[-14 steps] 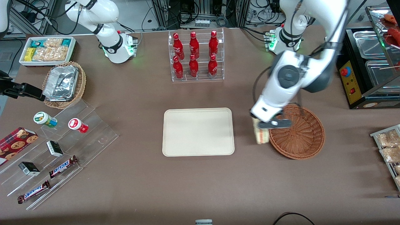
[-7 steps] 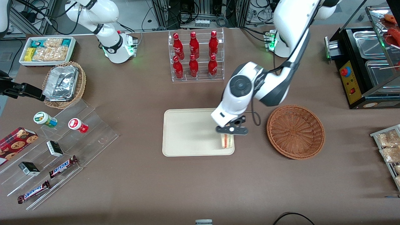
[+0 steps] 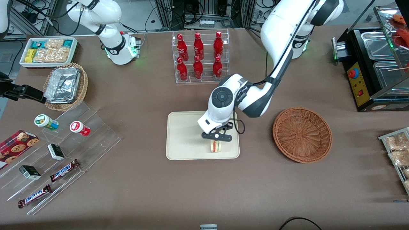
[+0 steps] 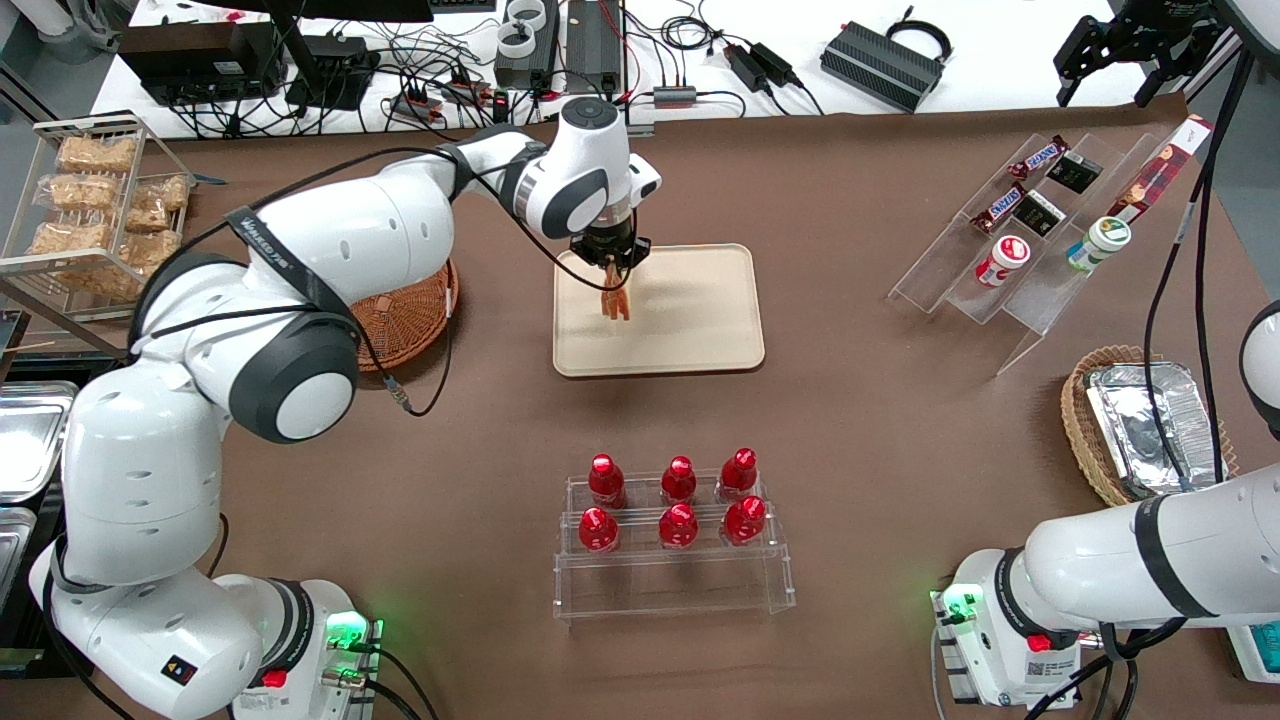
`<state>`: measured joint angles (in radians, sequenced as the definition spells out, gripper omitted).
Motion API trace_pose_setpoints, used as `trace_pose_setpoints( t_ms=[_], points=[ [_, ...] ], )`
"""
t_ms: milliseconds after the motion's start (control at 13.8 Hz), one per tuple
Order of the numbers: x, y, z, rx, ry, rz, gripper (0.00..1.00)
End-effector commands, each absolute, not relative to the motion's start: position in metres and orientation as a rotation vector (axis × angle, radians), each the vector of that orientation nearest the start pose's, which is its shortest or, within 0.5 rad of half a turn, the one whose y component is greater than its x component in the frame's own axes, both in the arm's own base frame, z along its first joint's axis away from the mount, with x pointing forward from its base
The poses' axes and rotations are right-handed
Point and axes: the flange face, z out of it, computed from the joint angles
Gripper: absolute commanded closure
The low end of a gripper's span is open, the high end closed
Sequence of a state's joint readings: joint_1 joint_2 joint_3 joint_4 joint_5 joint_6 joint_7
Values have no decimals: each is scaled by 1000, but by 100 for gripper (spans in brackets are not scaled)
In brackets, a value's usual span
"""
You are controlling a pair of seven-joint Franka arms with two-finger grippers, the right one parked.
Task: Place sandwich from basket to tray
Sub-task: 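Lift the sandwich and carry it with the left gripper over the cream tray, then lower the sandwich onto the tray and open the left gripper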
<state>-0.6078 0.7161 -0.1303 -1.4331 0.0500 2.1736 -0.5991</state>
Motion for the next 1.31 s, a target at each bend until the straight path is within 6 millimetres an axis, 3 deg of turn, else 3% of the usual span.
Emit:
trace_pose_setpoints(
  t_ms=[0,218,291,364,582,873,1091,1236],
  points=[
    [559,-483,256,-3201,180,-41,100],
    [557,-484,250,-3194,190,-33,100],
    [558,-483,250,-3196,184,-32,60],
    [557,-483,249,-3191,192,-31,1],
    [558,-484,260,-3195,183,-44,0],
    [564,-472,295,-3177,159,-45,0],
    [590,-439,322,-3183,93,-96,0],
    [612,-397,330,-3167,59,-60,0]
  ],
)
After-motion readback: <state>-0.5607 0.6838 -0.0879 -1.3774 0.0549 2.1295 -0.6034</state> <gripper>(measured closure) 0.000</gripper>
